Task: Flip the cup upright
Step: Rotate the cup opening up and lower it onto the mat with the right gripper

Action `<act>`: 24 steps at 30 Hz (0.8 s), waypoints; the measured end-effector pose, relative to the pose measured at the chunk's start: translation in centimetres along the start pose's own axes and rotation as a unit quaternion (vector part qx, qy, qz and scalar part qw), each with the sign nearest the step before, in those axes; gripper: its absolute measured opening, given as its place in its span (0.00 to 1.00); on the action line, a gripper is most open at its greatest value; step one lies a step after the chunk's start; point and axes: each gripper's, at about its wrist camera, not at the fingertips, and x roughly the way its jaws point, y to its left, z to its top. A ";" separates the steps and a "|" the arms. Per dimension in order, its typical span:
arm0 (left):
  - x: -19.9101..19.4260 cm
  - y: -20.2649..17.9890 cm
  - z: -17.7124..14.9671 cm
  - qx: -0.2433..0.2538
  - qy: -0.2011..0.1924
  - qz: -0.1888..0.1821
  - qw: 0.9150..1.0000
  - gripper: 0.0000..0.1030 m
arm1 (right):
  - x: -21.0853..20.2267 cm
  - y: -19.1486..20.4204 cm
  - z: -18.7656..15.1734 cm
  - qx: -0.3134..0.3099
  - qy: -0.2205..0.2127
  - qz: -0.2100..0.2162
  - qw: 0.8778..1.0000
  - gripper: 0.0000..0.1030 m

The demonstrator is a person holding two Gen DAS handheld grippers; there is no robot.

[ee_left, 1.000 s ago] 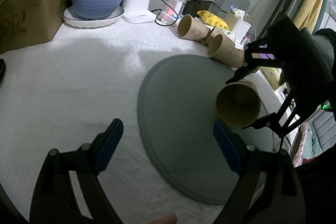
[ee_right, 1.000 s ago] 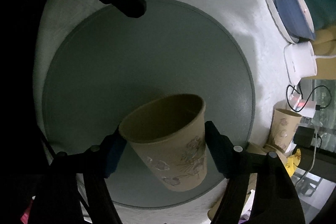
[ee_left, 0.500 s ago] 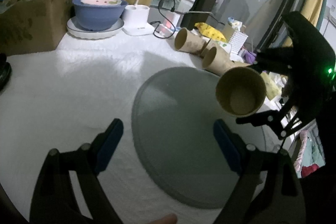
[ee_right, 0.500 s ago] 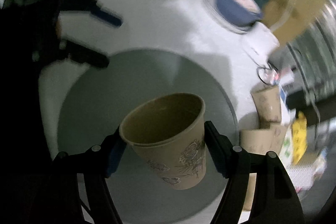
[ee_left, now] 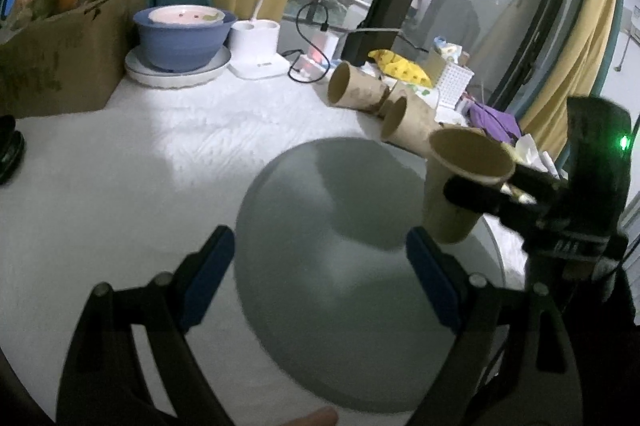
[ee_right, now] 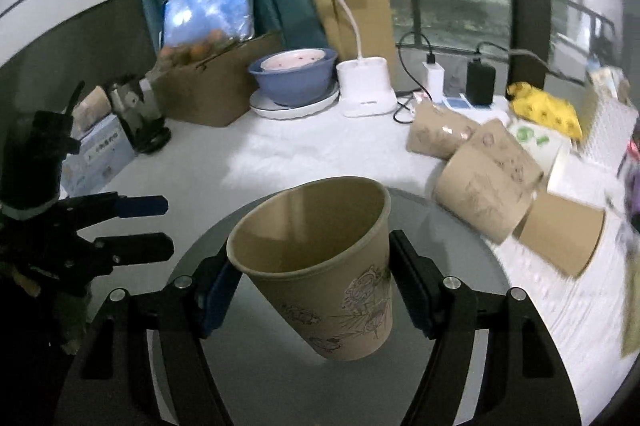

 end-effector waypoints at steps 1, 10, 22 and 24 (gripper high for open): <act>0.1 -0.1 0.0 0.000 -0.002 0.002 1.000 0.86 | 0.1 0.1 -0.2 0.006 -0.004 0.000 1.000 0.72; 0.6 -0.5 -0.1 -0.007 -0.007 0.011 1.000 0.86 | -0.1 -0.8 -1.9 0.049 -0.033 -0.002 0.998 0.72; 0.4 -1.7 -0.4 0.010 -0.016 0.014 1.000 0.86 | -0.3 -1.6 -3.4 0.062 -0.025 -0.024 0.997 0.74; 0.3 -1.9 -0.4 0.012 -0.019 0.014 1.000 0.86 | -0.4 -1.6 -3.6 0.064 -0.024 -0.027 0.997 0.76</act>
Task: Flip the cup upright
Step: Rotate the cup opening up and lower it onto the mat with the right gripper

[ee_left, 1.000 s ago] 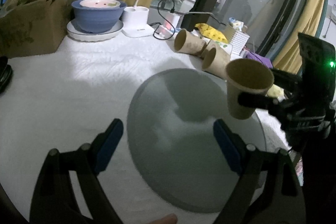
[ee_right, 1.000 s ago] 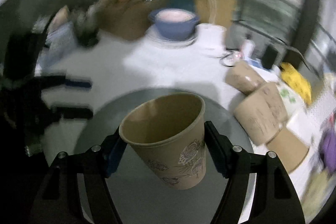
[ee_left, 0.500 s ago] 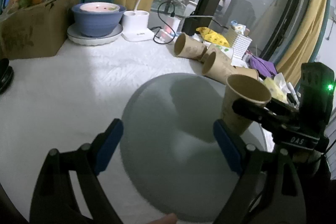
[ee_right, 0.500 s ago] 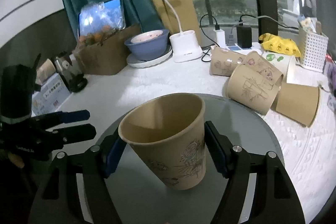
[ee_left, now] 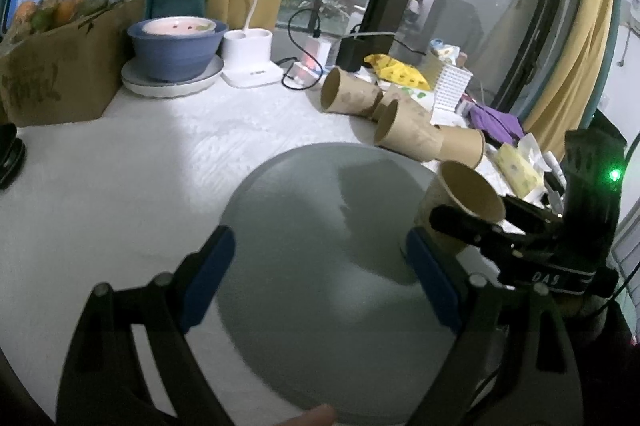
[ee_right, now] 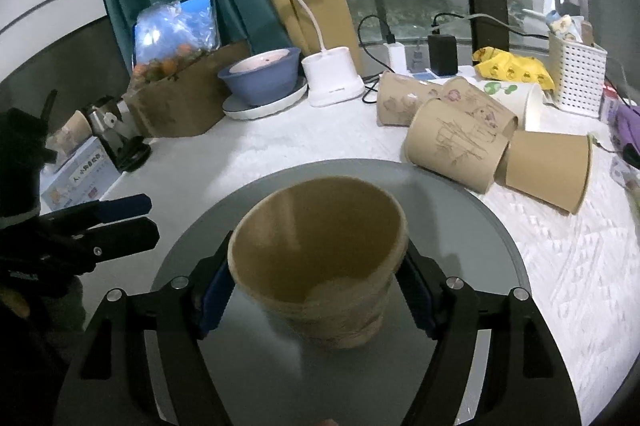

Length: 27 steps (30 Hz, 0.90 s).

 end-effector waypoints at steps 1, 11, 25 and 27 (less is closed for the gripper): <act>-0.1 -0.1 0.0 0.001 -0.001 0.000 1.000 0.86 | -0.1 -0.1 -0.1 0.002 0.000 -0.002 1.000 0.77; -1.2 -1.1 -0.2 0.014 -0.018 0.007 1.000 0.86 | -1.7 0.0 -0.6 0.006 -0.010 -0.014 1.000 0.78; -5.2 -3.0 -1.4 0.032 -0.055 -0.005 0.998 0.86 | -5.7 1.7 -2.0 0.000 -0.030 -0.046 0.999 0.79; -5.9 -3.3 -1.6 0.038 -0.065 -0.005 0.997 0.86 | -6.5 2.0 -2.1 0.000 -0.033 -0.053 0.998 0.79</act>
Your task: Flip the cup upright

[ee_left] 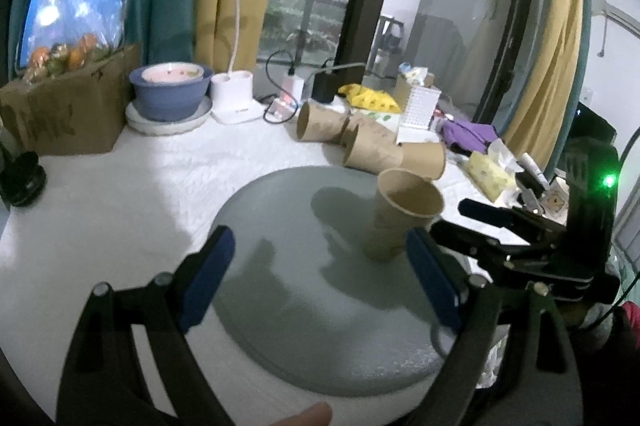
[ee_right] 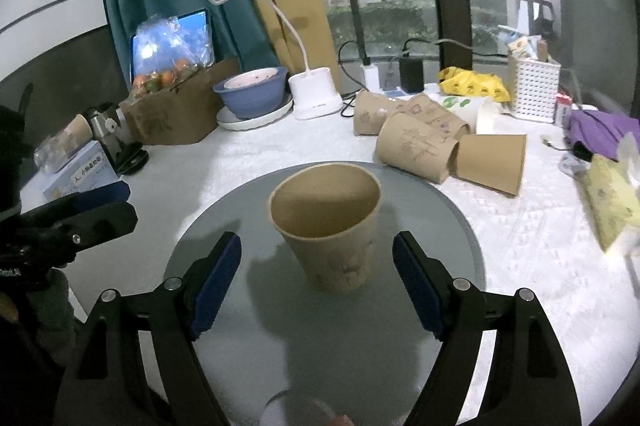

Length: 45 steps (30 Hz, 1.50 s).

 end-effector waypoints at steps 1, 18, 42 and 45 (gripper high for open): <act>-0.4 -0.2 0.0 0.002 -0.004 0.000 1.000 0.86 | -0.6 0.2 0.0 -0.001 -0.003 -0.006 1.000 0.79; -8.4 -2.7 2.3 0.035 -0.103 0.016 0.994 0.86 | -10.5 2.8 2.2 0.032 -0.046 -0.041 0.998 0.79; -12.6 -5.3 3.0 0.070 -0.164 0.032 0.983 0.86 | -16.8 4.7 2.9 0.008 -0.115 -0.090 0.989 0.79; -12.6 -5.3 3.0 0.070 -0.164 0.032 0.984 0.86 | -16.7 4.8 2.9 0.008 -0.115 -0.089 0.989 0.79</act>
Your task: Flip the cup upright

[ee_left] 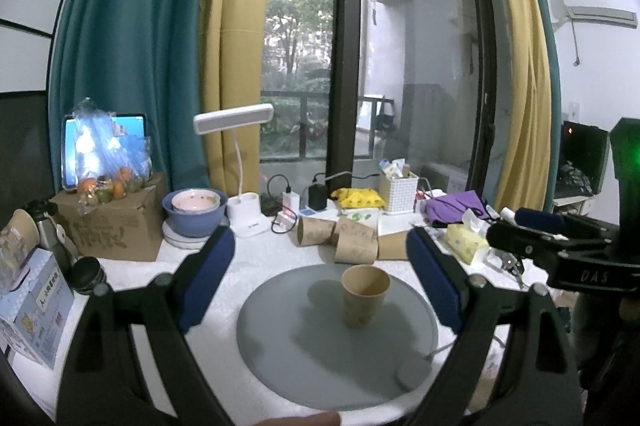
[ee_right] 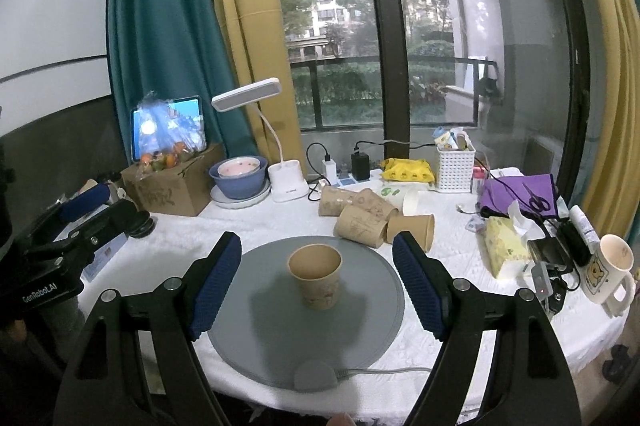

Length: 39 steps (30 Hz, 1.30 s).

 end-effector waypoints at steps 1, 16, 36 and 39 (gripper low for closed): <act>0.0 0.0 0.0 -0.001 0.001 -0.001 1.000 0.86 | 0.0 0.1 0.0 0.000 0.001 0.000 1.000 0.79; -0.3 -0.8 -0.4 -0.001 -0.001 -0.004 1.000 0.86 | 0.2 0.1 0.1 -0.002 0.007 0.006 1.000 0.79; -0.2 -1.0 -0.3 -0.004 0.002 -0.007 1.000 0.86 | 0.2 0.1 0.1 -0.001 0.008 0.006 1.000 0.79; -0.2 -1.0 -0.3 -0.004 0.003 -0.007 1.000 0.86 | 0.2 0.2 0.1 -0.001 0.008 0.006 1.000 0.79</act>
